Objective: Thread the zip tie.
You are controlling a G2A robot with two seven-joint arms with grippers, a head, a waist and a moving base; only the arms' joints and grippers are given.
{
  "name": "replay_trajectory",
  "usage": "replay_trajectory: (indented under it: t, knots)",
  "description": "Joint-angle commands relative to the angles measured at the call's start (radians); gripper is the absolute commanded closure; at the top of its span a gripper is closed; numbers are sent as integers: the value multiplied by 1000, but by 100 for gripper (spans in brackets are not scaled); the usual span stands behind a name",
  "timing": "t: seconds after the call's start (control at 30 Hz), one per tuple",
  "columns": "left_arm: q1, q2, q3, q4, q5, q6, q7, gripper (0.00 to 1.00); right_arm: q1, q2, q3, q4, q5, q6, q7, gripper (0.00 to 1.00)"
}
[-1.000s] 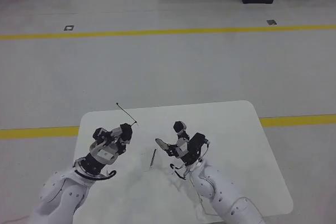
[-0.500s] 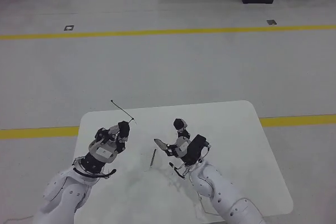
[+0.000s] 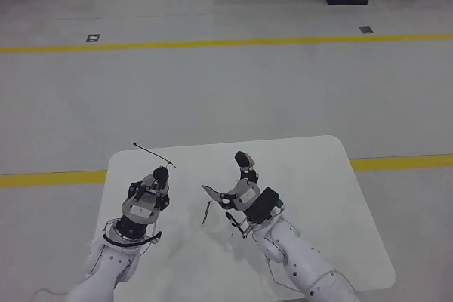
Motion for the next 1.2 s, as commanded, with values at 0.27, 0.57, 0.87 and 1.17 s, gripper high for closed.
replay_trajectory:
  t: [0.27, 0.57, 0.87, 1.17]
  knots:
    - [-9, -4, 17, 11, -3, 13, -16, 100, -2, -3, -3, -15, -27, 46, -14, 0]
    - [-32, -19, 56, 52, 6, -38, -107, 100, 87, 54, -40, -70, -151, 114, 58, 0]
    - [-82, -35, 95, 118, -26, -50, -241, 100, 203, 173, -195, -76, -151, 267, 18, 0]
    - [-85, -37, 90, 116, 3, -66, -201, 100, 203, 173, -193, -89, -151, 262, 11, 0]
